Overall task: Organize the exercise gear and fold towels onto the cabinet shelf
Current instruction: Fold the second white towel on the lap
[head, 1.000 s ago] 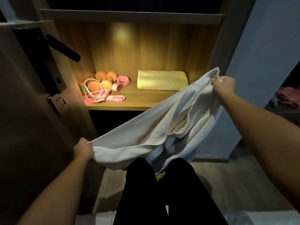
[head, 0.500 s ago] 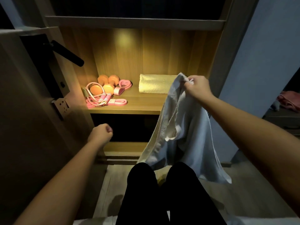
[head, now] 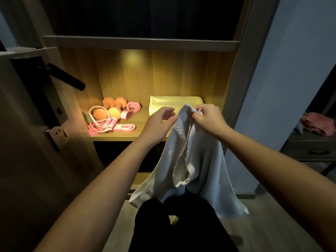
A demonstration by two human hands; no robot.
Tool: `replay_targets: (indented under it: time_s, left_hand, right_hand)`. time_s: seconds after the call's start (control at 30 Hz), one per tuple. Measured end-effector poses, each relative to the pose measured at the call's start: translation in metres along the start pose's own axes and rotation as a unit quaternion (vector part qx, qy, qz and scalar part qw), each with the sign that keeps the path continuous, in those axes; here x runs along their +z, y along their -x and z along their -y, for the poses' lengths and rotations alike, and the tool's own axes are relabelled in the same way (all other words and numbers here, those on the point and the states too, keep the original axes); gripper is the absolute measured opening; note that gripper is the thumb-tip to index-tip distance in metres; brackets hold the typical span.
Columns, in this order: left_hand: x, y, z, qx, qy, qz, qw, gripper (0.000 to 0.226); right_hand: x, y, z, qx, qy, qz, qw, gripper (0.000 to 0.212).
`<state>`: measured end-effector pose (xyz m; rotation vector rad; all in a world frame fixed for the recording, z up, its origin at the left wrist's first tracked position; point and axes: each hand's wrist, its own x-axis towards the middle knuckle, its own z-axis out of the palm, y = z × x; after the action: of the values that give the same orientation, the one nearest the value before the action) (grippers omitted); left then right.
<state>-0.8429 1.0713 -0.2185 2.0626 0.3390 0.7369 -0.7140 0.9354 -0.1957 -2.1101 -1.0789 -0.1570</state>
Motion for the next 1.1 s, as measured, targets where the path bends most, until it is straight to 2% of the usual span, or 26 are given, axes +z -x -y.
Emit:
replay_targets:
  time_s: [0.13, 0.27, 0.37, 0.43, 0.6, 0.7, 0.83, 1.0, 1.1]
  left_hand:
    - [0.007, -0.004, -0.005, 0.022, -0.023, 0.027, 0.999, 0.013]
    - [0.011, -0.003, -0.003, 0.017, -0.059, -0.016, 0.998, 0.016]
    - [0.011, -0.002, -0.005, 0.009, -0.043, 0.005, 0.999, 0.009]
    - [0.008, -0.002, -0.008, 0.005, -0.012, 0.029, 0.999, 0.003]
    - [0.006, 0.002, -0.011, -0.004, 0.018, 0.046, 0.999, 0.010]
    - [0.007, 0.005, -0.013, 0.021, 0.039, 0.033, 0.998, 0.005]
    - [0.005, 0.012, -0.013, 0.046, 0.082, 0.022, 0.995, 0.011]
    - [0.007, 0.020, -0.006, 0.061, 0.112, -0.017, 0.992, 0.005]
    - [0.009, 0.027, -0.001, 0.068, 0.130, -0.055, 0.988, 0.015]
  right_hand:
    - [0.005, 0.006, 0.005, -0.022, -0.030, 0.022, 0.999, 0.020]
    - [0.009, 0.008, 0.013, -0.039, -0.051, 0.045, 0.997, 0.023]
    - [0.007, 0.009, 0.015, -0.044, -0.058, 0.054, 0.996, 0.028]
    - [0.007, 0.009, 0.013, -0.048, -0.066, 0.061, 0.995, 0.020]
    - [0.001, 0.012, 0.011, -0.067, -0.080, 0.082, 0.991, 0.013]
    - [-0.002, 0.014, 0.011, -0.082, -0.106, 0.105, 0.985, 0.011]
    - [-0.004, 0.017, 0.011, -0.090, -0.135, 0.130, 0.978, 0.007]
    - [-0.006, 0.020, 0.008, -0.081, -0.183, 0.198, 0.960, 0.022]
    - [-0.004, 0.025, 0.007, -0.046, -0.222, 0.235, 0.945, 0.029]
